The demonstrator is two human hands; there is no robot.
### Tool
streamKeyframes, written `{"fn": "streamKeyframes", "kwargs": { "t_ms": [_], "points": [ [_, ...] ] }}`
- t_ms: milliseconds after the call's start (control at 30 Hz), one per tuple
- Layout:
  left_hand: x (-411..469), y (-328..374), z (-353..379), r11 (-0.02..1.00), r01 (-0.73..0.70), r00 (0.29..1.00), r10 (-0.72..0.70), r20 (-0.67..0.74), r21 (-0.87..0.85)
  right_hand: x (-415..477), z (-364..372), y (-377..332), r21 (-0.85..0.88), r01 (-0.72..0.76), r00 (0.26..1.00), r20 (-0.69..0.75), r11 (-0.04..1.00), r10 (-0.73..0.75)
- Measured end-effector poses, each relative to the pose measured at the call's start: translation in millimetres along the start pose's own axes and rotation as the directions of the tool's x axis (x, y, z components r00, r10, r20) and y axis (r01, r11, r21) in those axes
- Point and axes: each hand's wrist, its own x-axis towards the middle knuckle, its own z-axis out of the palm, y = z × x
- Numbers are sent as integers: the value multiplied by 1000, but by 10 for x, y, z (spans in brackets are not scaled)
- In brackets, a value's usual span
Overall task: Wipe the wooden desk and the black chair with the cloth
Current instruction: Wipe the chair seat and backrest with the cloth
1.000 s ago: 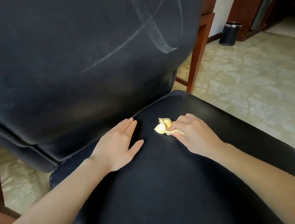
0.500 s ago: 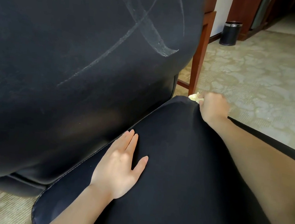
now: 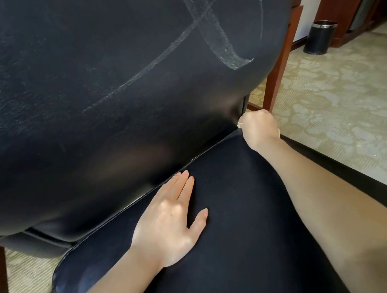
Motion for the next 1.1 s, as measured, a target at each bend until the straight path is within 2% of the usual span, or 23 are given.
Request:
{"fn": "streamKeyframes", "kwargs": {
  "t_ms": [167,500,667,867,1033,1100],
  "points": [
    [4,-2,-10,1000,-1,1000,1,-2,27,-68,-86,-79,1,83,996,12,997,-83],
    [10,22,-30,1000,3,1000,-3,5,31,-298,-127,-186,75,161,987,-14,984,-161],
    [22,22,-37,999,17,1000,-17,24,34,-518,-141,-219,201,286,958,-66,937,-278],
    [32,45,-83,997,22,998,-27,58,77,-1029,-294,-257,334,354,935,-101,873,-341],
    [26,58,-131,990,17,987,-39,155,141,-1696,-500,-325,453,318,947,-118,833,-298],
    [60,68,-167,964,-14,976,-45,213,266,-1920,-561,-339,482,309,950,-108,820,-294]
  ]
}}
